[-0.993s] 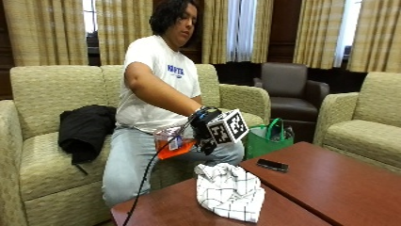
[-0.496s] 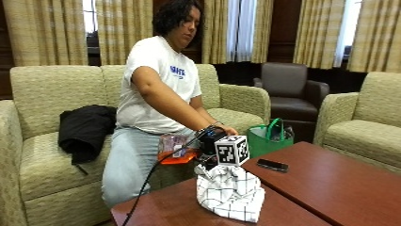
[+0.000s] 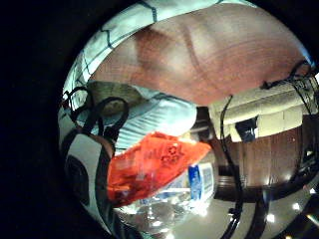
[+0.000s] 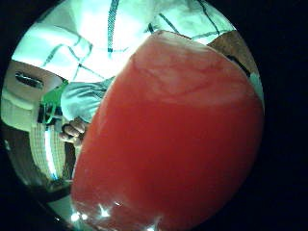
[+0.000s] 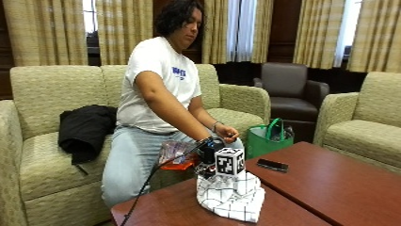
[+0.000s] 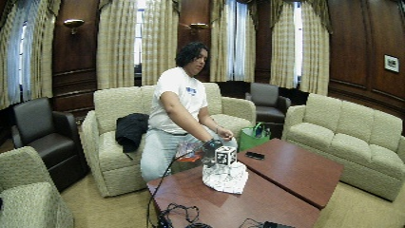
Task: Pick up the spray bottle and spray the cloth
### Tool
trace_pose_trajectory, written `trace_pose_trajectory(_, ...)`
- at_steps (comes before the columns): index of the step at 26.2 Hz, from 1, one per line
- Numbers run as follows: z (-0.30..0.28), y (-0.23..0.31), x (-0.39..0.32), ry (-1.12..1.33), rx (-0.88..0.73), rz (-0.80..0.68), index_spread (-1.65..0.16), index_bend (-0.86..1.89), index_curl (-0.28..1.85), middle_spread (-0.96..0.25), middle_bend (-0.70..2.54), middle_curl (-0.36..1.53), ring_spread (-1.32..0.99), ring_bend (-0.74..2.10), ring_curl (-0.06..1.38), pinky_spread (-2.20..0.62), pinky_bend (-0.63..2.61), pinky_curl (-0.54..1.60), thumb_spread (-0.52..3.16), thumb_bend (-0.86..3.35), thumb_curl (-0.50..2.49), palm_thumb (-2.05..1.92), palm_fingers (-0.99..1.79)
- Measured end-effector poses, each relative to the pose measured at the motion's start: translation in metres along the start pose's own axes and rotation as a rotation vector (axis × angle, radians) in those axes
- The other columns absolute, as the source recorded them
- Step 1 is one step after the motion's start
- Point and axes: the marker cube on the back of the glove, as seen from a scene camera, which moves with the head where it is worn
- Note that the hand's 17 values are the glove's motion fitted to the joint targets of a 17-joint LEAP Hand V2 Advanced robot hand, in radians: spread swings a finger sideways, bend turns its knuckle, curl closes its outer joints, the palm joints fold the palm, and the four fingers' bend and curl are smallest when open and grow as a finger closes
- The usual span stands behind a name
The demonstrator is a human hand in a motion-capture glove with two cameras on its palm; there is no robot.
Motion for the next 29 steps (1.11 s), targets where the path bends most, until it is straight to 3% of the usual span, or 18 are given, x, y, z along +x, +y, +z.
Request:
trace_pose_trajectory(5, -0.027, 0.044, -0.014, -0.095, 0.107, -0.178, -0.24, 0.34, 0.59, -0.16, 0.65, 0.55, -0.18, 0.68, 0.47, -0.27, 0.47, 0.4, 0.46, -0.03, 0.8, 0.9, 1.37)
trace_pose_trajectory(17, -0.115, 0.158, -0.083, -0.414, 0.551, -0.846, -0.24, 0.32, 0.6, -0.15, 0.65, 0.55, -0.18, 0.68, 0.47, -0.28, 0.46, 0.39, 0.46, -0.03, 0.82, 0.9, 1.37)
trace_pose_trajectory(25, -0.173, 0.152, -0.147, -0.677, 1.168, -1.075, -0.24, 0.31, 0.6, -0.15, 0.65, 0.55, -0.18, 0.68, 0.47, -0.28, 0.46, 0.39, 0.46, -0.03, 0.82, 0.9, 1.36)
trace_pose_trajectory(29, -0.198, 0.126, -0.168, -0.855, 1.341, -1.118, -0.24, 0.31, 0.6, -0.15, 0.65, 0.55, -0.18, 0.68, 0.47, -0.28, 0.46, 0.39, 0.46, -0.03, 0.82, 0.9, 1.37)
